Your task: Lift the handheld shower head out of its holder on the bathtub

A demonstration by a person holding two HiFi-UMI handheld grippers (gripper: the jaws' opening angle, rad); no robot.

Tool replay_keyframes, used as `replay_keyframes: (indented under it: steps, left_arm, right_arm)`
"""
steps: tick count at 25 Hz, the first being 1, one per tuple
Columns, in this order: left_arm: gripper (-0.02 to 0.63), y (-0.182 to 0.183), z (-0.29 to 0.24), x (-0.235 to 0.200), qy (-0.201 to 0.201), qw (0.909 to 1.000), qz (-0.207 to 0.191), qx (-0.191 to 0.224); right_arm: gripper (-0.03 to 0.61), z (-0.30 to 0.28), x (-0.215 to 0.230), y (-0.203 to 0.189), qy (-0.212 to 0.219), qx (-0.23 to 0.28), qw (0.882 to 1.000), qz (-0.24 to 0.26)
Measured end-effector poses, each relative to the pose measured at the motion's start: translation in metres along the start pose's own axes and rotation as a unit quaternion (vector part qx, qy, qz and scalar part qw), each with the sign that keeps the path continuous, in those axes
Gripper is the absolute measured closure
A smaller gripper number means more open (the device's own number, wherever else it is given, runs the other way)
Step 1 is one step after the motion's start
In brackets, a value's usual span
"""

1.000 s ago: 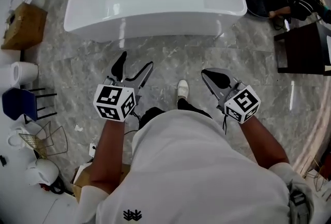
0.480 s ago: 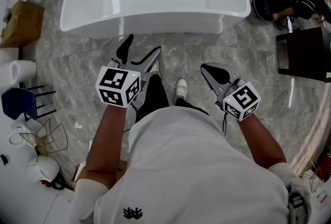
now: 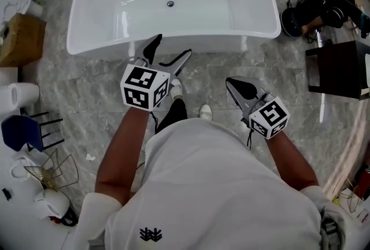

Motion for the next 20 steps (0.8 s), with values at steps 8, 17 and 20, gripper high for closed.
replay_keyframes:
  steps: [8,17,20]
  left_arm:
    - [0.232,0.025,-0.049,-0.069,-0.031,0.9993,-0.018,-0.007]
    - [0.233,0.040,-0.112,-0.126,-0.052,0.9979,-0.033,-0.017]
    - [0.233,0.044,-0.139,-0.136,-0.049,0.9983,-0.026,-0.020]
  right_arm:
    - [0.565,-0.077,0.032,0.049,-0.018,0.001,1.000,-0.001]
    - [0.565,-0.128,0.070,0.079,-0.053,0.011,0.998,-0.013]
    - [0.565,-0.133,0.088,0.084,-0.055,0.010,0.998,-0.020]
Point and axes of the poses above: the fingertips, and each gripper's own axes: z backward along the fingers, x to its right, y out of its top, the point moved 2 cm from there along z, backward along the fingers, and after that the axes turned 12 degrees about y, right-handed, at the moved point
